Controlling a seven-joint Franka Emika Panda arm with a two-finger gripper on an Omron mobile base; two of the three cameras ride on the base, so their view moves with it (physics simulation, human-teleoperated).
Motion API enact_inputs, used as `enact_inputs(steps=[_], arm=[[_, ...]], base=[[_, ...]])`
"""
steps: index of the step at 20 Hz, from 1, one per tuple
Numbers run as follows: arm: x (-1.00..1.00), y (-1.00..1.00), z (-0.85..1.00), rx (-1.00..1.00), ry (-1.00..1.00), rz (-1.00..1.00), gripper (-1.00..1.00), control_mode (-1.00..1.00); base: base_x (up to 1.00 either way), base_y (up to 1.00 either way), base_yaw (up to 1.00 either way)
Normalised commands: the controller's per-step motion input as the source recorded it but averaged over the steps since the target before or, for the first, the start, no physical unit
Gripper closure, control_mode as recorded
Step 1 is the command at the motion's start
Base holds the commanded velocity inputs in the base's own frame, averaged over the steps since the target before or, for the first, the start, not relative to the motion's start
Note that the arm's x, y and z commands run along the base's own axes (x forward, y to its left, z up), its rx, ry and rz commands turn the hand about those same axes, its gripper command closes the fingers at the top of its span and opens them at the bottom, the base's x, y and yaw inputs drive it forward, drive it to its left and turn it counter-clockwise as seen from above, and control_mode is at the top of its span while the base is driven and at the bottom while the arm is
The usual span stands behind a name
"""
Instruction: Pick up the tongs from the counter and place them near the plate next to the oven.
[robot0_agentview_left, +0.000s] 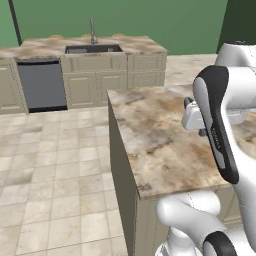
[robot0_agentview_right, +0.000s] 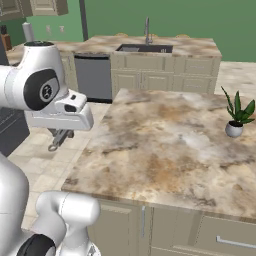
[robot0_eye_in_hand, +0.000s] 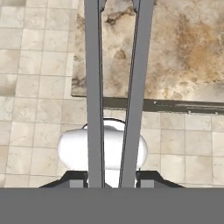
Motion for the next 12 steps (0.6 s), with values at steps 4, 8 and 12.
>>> enact_inputs(steps=[4,8,12], arm=[[0.00,-0.04,-0.04,0.00,0.00,0.00,1.00,-1.00],[0.00,0.00,-0.01,0.00,0.00,0.00,1.00,-1.00],[-0.02,0.00,-0.04,0.00,0.01,0.00,1.00,-1.00]], base=[[0.00,0.00,0.00],[0.00,0.00,0.00],[0.00,0.00,0.00]])
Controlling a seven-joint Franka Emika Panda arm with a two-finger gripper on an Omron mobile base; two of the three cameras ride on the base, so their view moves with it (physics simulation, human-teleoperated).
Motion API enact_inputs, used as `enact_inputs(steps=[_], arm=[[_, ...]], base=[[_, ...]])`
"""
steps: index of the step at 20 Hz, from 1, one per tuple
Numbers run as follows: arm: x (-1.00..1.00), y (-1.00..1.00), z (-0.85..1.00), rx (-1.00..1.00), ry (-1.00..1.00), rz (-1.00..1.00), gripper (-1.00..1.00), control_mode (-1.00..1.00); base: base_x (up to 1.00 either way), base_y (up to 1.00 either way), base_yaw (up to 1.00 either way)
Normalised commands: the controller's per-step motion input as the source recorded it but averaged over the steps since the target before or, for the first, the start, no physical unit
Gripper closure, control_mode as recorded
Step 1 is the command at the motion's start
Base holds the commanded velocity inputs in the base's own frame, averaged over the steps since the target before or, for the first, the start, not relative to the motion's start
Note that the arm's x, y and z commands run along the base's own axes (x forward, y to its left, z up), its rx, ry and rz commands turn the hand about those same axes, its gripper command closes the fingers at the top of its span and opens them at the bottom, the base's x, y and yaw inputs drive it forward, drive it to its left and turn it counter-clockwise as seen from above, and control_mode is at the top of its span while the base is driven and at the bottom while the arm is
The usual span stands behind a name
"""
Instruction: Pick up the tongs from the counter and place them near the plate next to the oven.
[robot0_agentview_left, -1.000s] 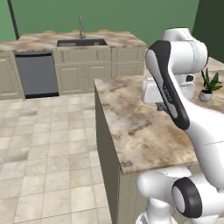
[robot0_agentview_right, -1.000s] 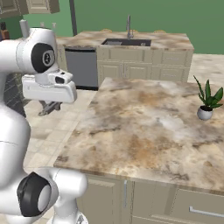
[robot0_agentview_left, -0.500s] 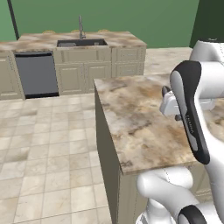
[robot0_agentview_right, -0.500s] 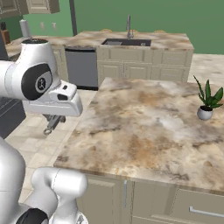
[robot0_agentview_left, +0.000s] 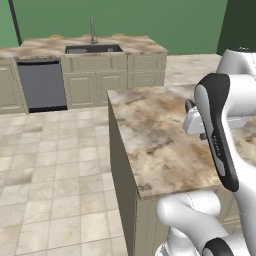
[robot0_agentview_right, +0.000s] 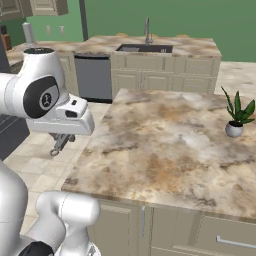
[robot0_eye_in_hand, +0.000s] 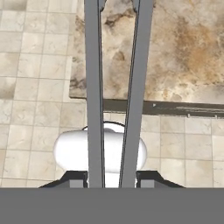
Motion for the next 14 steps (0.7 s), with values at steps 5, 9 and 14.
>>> enact_inputs(steps=[5,9,14], arm=[[-0.01,0.00,-0.02,0.00,0.00,0.00,1.00,1.00],[0.00,0.00,0.00,0.00,0.00,0.00,1.00,1.00],[0.00,0.00,0.00,0.00,0.00,0.00,1.00,1.00]], base=[[-0.27,-0.01,0.07],[-0.62,0.28,0.46],[-0.61,0.41,0.55]])
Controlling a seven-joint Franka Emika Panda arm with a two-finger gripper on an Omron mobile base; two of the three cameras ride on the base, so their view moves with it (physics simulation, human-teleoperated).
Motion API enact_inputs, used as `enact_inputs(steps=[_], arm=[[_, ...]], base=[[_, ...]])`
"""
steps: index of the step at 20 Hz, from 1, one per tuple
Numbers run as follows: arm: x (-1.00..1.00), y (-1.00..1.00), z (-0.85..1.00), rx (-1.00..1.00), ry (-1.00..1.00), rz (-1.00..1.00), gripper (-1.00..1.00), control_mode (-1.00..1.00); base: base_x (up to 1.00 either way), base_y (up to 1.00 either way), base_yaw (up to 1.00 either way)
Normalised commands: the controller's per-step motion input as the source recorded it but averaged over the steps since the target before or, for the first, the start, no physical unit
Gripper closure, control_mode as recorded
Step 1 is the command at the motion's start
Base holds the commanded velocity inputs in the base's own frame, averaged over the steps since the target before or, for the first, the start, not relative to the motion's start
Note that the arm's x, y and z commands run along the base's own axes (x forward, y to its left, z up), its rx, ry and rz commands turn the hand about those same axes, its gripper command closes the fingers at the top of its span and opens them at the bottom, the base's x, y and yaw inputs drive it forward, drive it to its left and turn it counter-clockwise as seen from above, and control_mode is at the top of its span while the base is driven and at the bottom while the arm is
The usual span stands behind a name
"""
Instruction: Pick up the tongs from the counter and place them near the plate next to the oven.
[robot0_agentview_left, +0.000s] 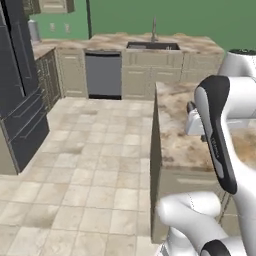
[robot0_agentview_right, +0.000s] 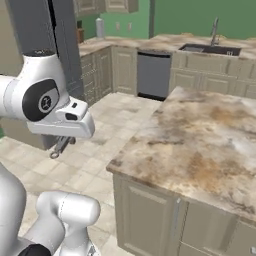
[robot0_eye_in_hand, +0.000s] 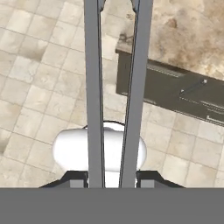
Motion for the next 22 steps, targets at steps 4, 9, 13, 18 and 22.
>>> enact_inputs(steps=[4,9,13,18,22], arm=[[0.00,0.00,0.00,0.00,0.00,0.00,1.00,1.00],[0.00,0.00,0.00,0.00,0.00,0.00,1.00,1.00],[0.00,0.00,0.00,0.00,0.00,0.00,1.00,1.00],[0.00,0.00,0.00,0.00,0.00,0.00,1.00,1.00],[0.00,0.00,0.00,0.00,0.00,0.00,1.00,1.00]], base=[[-0.59,0.42,0.68],[-0.05,0.09,0.95],[0.00,0.06,0.94],[0.09,0.01,0.81],[0.00,0.00,0.71]])
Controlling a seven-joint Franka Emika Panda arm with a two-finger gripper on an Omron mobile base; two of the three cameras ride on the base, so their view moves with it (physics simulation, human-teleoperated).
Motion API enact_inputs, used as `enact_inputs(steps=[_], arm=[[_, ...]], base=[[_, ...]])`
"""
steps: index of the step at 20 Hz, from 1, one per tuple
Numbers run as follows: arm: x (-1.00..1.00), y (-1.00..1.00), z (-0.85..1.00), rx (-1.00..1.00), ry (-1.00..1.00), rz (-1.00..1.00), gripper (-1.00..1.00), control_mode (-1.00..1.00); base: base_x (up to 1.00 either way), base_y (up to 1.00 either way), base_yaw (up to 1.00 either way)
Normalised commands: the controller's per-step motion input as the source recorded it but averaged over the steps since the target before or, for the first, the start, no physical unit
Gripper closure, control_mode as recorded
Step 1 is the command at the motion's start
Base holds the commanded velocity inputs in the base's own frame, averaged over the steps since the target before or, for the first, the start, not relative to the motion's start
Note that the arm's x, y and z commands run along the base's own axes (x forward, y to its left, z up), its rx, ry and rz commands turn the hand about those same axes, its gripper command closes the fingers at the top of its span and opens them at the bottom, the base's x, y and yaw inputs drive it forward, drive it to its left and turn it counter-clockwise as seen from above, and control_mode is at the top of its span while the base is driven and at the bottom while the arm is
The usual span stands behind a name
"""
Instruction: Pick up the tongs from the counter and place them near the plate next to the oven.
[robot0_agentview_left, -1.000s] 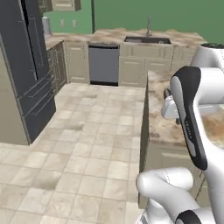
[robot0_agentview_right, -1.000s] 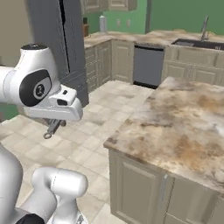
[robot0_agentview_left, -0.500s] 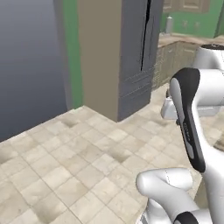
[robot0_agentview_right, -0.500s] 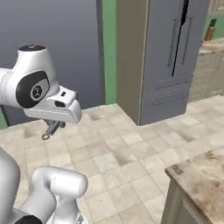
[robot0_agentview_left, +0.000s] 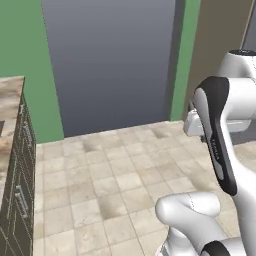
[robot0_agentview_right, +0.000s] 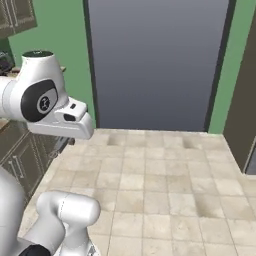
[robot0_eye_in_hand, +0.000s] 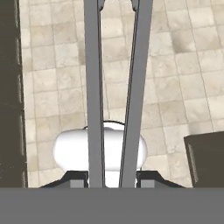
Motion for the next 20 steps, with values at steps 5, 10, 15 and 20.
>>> enact_inputs(steps=[5,10,15,20], arm=[[0.00,0.00,0.00,0.00,0.00,0.00,1.00,1.00],[0.00,0.00,0.00,0.00,0.00,0.00,1.00,1.00],[0.00,0.00,0.00,0.00,0.00,0.00,1.00,1.00],[0.00,0.00,0.00,0.00,0.00,0.00,1.00,1.00]], base=[[0.15,-0.09,0.46],[0.00,0.00,0.69],[-0.22,-0.09,0.85],[-0.19,-0.09,0.96]])
